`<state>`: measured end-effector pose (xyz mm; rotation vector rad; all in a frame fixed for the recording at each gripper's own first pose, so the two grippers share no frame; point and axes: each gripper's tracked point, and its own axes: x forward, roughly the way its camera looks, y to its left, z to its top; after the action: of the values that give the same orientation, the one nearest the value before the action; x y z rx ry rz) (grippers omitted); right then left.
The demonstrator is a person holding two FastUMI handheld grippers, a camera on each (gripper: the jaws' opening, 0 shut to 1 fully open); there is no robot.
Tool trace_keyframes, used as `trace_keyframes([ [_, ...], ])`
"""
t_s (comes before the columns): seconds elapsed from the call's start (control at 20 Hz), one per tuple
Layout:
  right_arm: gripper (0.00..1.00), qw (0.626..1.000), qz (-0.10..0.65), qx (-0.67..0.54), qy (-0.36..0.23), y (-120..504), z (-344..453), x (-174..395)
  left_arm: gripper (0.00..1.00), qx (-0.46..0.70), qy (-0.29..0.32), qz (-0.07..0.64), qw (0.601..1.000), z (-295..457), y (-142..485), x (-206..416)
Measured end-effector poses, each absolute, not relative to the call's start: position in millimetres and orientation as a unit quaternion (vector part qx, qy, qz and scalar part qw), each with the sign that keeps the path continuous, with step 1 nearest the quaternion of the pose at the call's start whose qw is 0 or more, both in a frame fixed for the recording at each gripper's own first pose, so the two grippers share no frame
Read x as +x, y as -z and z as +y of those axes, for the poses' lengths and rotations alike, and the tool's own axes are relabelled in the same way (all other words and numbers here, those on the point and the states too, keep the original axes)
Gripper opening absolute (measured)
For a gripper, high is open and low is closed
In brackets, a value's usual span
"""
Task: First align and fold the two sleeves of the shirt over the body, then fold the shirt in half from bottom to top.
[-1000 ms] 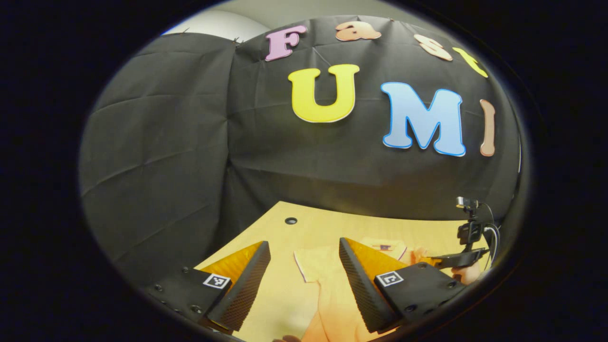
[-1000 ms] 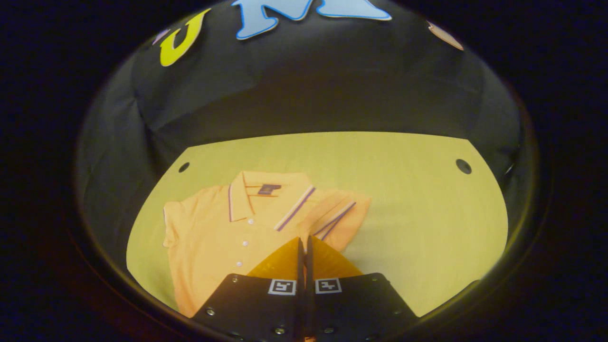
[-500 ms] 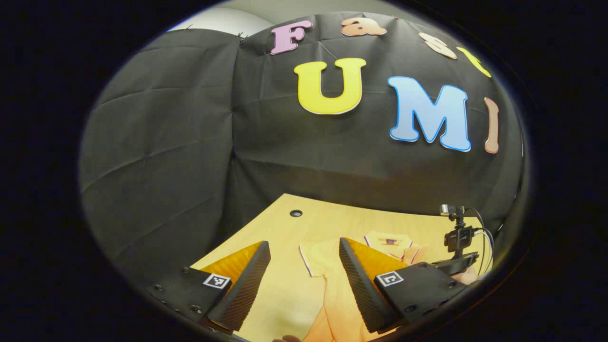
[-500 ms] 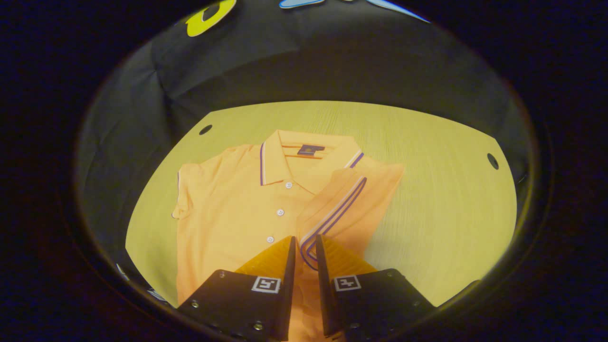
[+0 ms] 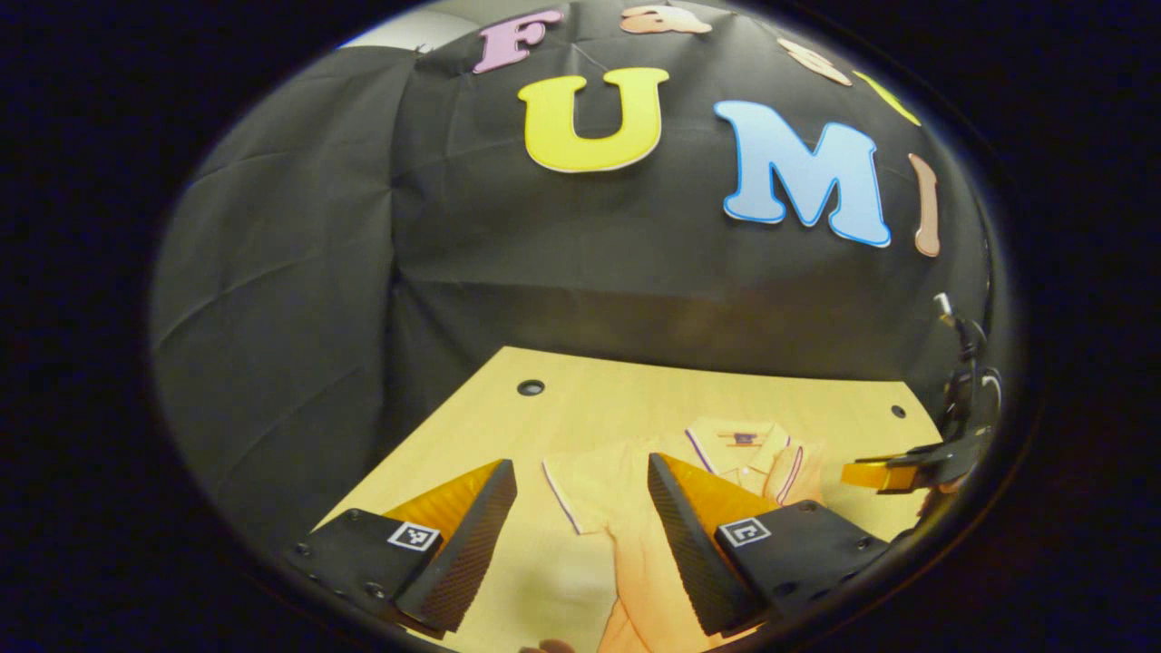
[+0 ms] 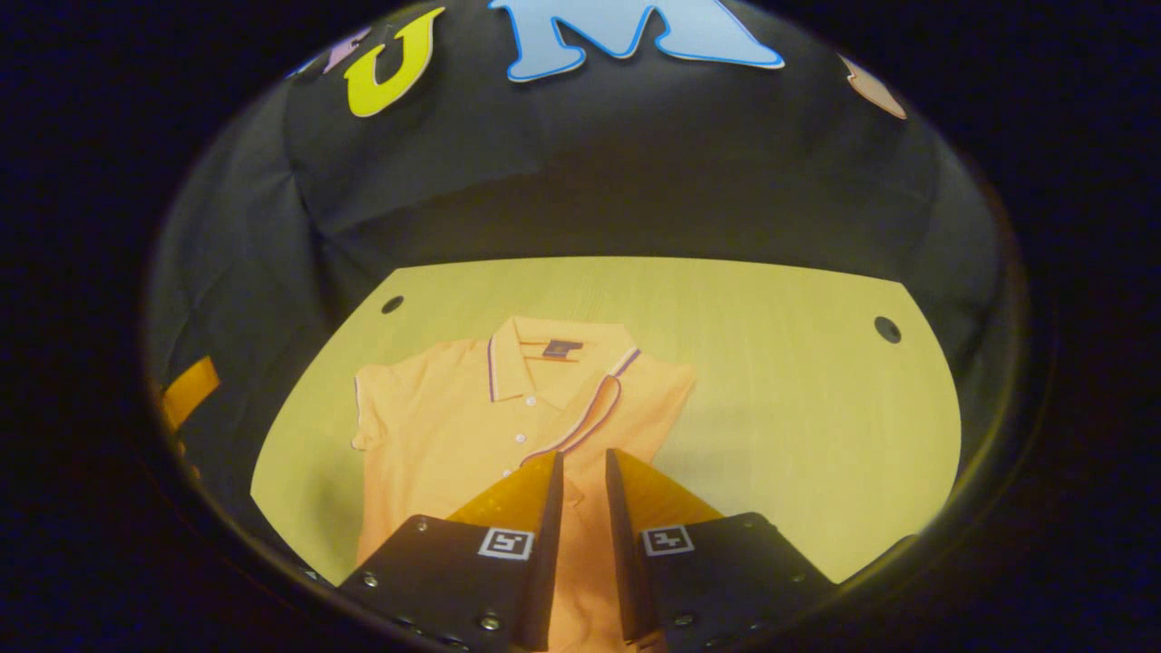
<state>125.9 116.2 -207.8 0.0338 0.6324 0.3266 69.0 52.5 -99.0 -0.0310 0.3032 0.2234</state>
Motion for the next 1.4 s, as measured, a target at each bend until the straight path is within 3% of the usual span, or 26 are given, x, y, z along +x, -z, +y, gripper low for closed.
trace_keyframes([
  [0.65, 0.29, 0.954, 0.278, 0.061, -0.096, 151.7, 78.4, 64.0, 0.95, -0.021, -0.097, 0.275, 0.956, 92.4, 257.5, 159.0],
  [0.9, 0.29, 0.955, 0.281, 0.082, -0.055, 156.3, 62.7, 55.3, 0.95, -0.011, -0.095, 0.295, 0.951, 102.9, 285.9, 170.7],
  [0.95, 0.24, 0.954, 0.283, 0.085, -0.049, 159.6, 59.7, 53.0, 0.95, -0.009, -0.095, 0.302, 0.949, 103.7, 290.3, 170.9],
  [1.0, 0.29, 0.953, 0.286, 0.086, -0.042, 162.6, 56.4, 50.9, 0.95, -0.008, -0.098, 0.313, 0.945, 105.0, 298.4, 169.5],
  [1.1, 0.29, 0.952, 0.290, 0.092, -0.033, 166.6, 51.8, 47.6, 0.99, -0.014, -0.098, 0.309, 0.946, 104.7, 300.2, 170.8],
  [1.35, 0.29, 0.949, 0.299, 0.102, -0.017, 175.6, 47.2, 41.4, 0.93, -0.004, -0.083, 0.297, 0.951, 97.6, 301.4, 170.5],
  [1.4, 0.29, 0.948, 0.300, 0.101, -0.016, 177.6, 47.3, 40.9, 0.84, -0.001, -0.078, 0.298, 0.951, 93.8, 301.6, 172.6],
])
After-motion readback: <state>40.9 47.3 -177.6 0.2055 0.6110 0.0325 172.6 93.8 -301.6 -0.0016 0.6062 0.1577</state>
